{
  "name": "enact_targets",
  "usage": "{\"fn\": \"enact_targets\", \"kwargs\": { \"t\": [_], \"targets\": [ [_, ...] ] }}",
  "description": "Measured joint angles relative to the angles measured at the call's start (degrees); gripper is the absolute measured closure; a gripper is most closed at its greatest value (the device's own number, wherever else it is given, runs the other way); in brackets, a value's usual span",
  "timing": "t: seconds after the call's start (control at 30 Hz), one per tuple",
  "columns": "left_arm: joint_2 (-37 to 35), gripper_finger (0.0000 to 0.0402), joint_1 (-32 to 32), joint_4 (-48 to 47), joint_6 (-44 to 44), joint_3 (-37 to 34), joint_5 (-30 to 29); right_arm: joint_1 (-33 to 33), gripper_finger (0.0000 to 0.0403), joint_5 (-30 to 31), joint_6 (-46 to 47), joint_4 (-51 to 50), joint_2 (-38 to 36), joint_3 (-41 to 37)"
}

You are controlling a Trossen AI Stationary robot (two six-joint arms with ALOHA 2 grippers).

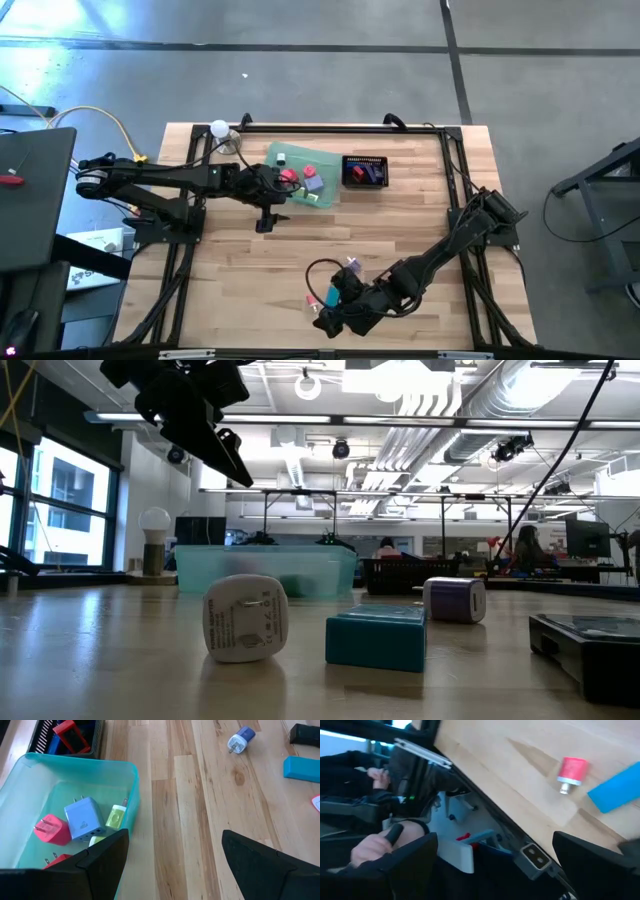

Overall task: Pick & Place Office items
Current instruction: Put the black digital timer into the black bin

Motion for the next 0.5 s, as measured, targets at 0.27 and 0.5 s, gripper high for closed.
{"fn": "enact_targets", "kwargs": {
  "t": [0.27,0.5],
  "targets": [
    [0.0,0.0089,0.0,0.0,0.0,0.0,0.0,0.0,0.0019,2.5,-2.6,5.0,0.0,0.0],
    [0.0,0.0089,0.0,-0.2,0.0,0.0,0.0,0.0,0.0019,0.0,3.6,-1.4,0.2,0.0]
  ]
}}
